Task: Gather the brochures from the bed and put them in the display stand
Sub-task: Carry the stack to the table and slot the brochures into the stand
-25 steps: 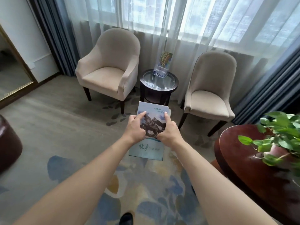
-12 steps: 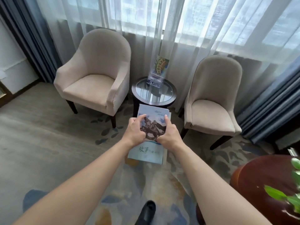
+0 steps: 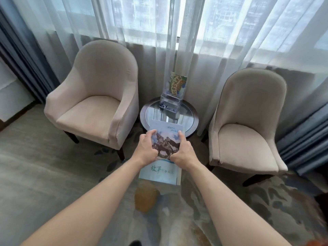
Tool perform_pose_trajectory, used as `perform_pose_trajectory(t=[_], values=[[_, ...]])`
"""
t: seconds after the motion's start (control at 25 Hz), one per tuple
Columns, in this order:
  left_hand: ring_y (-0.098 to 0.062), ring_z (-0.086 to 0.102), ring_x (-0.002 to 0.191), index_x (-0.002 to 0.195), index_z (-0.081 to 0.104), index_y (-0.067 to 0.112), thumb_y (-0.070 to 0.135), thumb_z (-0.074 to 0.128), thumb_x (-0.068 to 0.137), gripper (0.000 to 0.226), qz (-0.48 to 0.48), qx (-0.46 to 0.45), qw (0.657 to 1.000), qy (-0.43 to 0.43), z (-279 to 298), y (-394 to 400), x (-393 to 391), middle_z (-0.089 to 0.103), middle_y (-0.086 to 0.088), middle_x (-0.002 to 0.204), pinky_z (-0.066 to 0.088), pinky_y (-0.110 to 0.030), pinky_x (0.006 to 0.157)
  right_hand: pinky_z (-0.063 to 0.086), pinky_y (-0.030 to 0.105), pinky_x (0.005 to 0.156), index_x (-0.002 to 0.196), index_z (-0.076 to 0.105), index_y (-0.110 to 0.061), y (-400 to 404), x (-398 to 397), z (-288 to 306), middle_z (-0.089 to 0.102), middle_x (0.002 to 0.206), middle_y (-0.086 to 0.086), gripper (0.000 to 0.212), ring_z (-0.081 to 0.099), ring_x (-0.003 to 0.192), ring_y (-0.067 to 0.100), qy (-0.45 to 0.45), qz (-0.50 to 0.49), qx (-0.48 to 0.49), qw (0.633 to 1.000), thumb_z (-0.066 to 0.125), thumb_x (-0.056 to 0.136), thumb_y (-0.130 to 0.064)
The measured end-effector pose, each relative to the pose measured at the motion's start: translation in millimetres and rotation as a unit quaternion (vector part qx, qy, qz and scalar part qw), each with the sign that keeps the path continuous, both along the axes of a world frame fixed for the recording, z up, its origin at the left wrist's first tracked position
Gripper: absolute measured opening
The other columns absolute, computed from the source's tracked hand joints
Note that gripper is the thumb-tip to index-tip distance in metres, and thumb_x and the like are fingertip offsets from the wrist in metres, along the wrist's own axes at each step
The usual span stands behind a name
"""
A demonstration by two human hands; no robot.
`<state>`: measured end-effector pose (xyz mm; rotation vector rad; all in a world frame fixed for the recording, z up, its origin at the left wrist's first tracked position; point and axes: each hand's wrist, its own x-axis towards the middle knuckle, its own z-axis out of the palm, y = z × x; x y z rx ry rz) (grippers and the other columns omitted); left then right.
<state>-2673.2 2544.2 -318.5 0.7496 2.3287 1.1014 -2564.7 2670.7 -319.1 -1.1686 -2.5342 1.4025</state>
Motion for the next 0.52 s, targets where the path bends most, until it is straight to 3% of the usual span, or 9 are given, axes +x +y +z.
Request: perform_pose_trajectory(t=[0.16,0.24,0.36,0.52], values=[[-0.016,0.046,0.109,0.148,0.032,0.023,-0.003,0.058,0.08,0.077,-0.012,0.0,1.0,-0.009,-20.8,57.3,-75.9,0.035,-0.005,0.127,0.041,-0.016,0.085,0.054,0.039,0.097,0.16,0.008,-0.028,55.3,-73.8,-16.7,0.042,0.132,0.008,0.113,0.053,0.118,0.026,-0.005,-0.002,-0.006,1.0,0.078,0.073,-0.006],[-0.016,0.045,0.11,0.148,0.033,0.022,-0.004,0.058,0.08,0.077,-0.016,0.001,1.0,-0.015,-35.7,84.3,-118.6,0.034,-0.002,0.125,0.041,-0.019,0.089,0.055,0.036,0.094,0.16,0.008,-0.027,80.4,-114.7,-30.0,0.043,0.133,0.009,0.113,0.055,0.117,0.025,-0.008,-0.014,-0.015,1.0,0.077,0.073,-0.005],[-0.014,0.045,0.112,0.149,0.032,0.023,-0.003,0.061,0.081,0.078,-0.03,-0.007,0.999,-0.04,-54.1,123.5,-179.5,0.03,0.002,0.124,0.043,-0.015,0.08,0.051,0.026,0.084,0.16,0.007,-0.029,114.6,-173.5,-48.5,0.041,0.132,0.006,0.111,0.053,0.115,0.022,-0.029,-0.025,-0.022,0.999,0.075,0.076,-0.006],[-0.016,0.048,0.115,0.148,0.032,0.025,0.0,0.069,0.081,0.08,-0.037,-0.029,0.997,-0.053,-70.8,171.2,-241.4,0.031,0.003,0.125,0.041,-0.008,0.074,0.052,0.033,0.095,0.16,0.008,-0.029,159.7,-232.7,-68.2,0.039,0.133,0.007,0.11,0.052,0.12,0.025,-0.044,-0.04,-0.041,0.997,0.076,0.076,-0.007]])
